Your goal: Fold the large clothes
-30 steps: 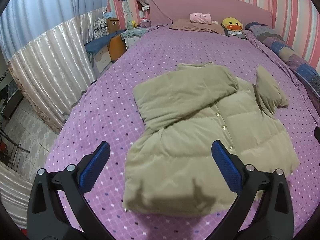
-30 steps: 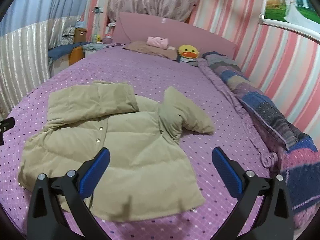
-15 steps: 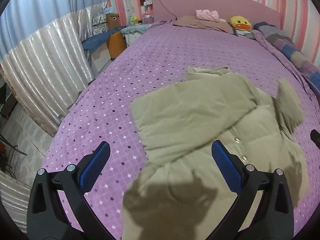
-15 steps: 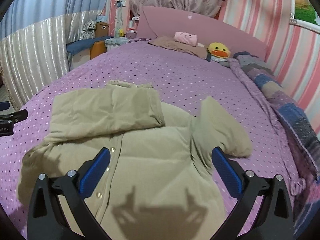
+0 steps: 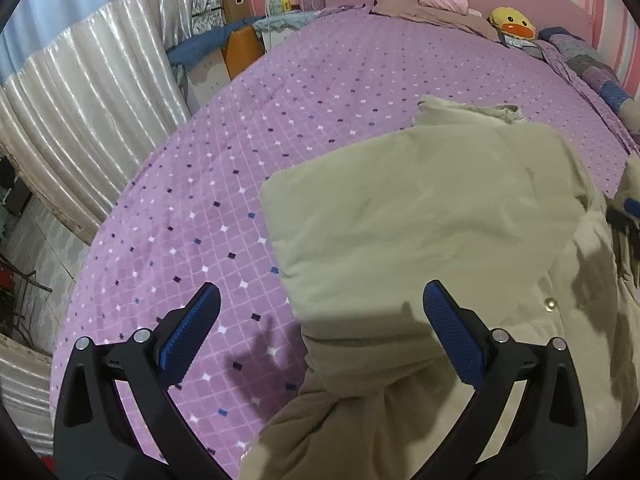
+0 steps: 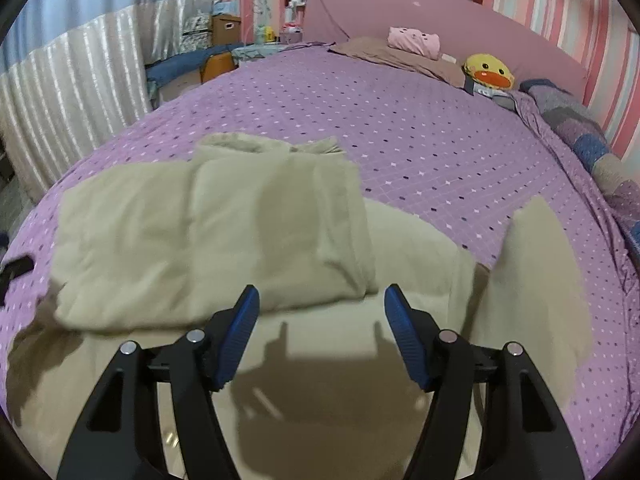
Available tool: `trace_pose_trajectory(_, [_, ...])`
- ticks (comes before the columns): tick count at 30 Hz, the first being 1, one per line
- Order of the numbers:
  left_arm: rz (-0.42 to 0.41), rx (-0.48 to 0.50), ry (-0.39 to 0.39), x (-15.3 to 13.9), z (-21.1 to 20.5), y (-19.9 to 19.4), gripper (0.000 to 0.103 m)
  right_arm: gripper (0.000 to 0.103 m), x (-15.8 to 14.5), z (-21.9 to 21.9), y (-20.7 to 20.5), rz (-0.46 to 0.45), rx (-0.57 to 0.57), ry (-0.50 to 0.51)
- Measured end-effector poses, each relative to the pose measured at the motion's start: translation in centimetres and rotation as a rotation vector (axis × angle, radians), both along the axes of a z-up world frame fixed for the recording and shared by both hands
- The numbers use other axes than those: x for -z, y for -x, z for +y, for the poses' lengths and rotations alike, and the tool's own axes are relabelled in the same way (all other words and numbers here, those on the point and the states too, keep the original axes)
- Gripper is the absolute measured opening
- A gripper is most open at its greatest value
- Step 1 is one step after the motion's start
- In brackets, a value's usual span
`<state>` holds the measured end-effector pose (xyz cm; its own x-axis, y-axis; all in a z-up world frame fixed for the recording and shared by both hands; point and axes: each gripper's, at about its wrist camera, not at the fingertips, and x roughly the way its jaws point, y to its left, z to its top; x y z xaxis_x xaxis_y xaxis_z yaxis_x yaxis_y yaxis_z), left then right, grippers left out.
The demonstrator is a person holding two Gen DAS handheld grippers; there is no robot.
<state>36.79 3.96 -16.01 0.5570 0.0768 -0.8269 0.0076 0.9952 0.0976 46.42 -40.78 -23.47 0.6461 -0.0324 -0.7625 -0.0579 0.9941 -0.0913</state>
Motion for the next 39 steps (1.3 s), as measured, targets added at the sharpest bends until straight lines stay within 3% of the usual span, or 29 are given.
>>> trace_pose_trajectory(6, [0.027,-0.007,-0.034,1.9,0.5,-2.4,0.100,0.065,3.7,-2.3,-6.0,0.087,-0.004,-0.102])
trace_pose_trajectory(9, [0.049,-0.024,-0.075,2.3,0.6,-3.0,0.100,0.040,5.7,-3.0,-7.5,0.158,-0.031,-0.188])
trace_pose_trajectory(10, [0.056,-0.028,-0.089,2.4,0.6,-3.1,0.100,0.019,5.9,-3.1,-7.5,0.160,-0.026,-0.190])
trace_pose_trajectory(13, [0.057,-0.029,-0.113,2.4,0.5,-2.9,0.100,0.009,5.5,-2.8,-6.3,0.126,-0.013,-0.125])
trace_pose_trajectory(19, [0.028,-0.027,-0.109,1.2,0.0,-1.7,0.100,0.008,3.6,-2.4,-0.4,0.141,0.071,0.069])
trace_pose_trajectory(23, [0.006,-0.017,-0.107,0.1,-0.6,-1.2,0.100,0.010,3.1,-4.3,2.9,0.157,0.147,0.119])
trace_pose_trajectory(27, [-0.016,-0.018,-0.122,-0.8,-0.3,-1.3,0.100,0.013,3.7,-6.0,3.9,0.217,0.197,0.059])
trace_pose_trajectory(30, [-0.004,-0.039,-0.109,-0.8,0.4,-1.6,0.100,0.018,3.2,-4.7,3.7,0.210,0.166,0.095])
trace_pose_trajectory(34, [0.003,-0.048,-0.110,-0.5,0.0,-3.0,0.100,0.054,0.8,-2.8,4.6,0.148,0.118,0.121])
trace_pose_trajectory(36, [-0.001,-0.045,-0.113,-0.8,-0.1,-3.0,0.100,0.056,-0.3,-2.3,4.6,0.115,0.112,0.129])
trace_pose_trajectory(39, [-0.002,-0.038,-0.100,-1.0,-0.9,-3.8,0.100,0.072,-1.8,-1.7,4.0,0.046,0.110,0.146])
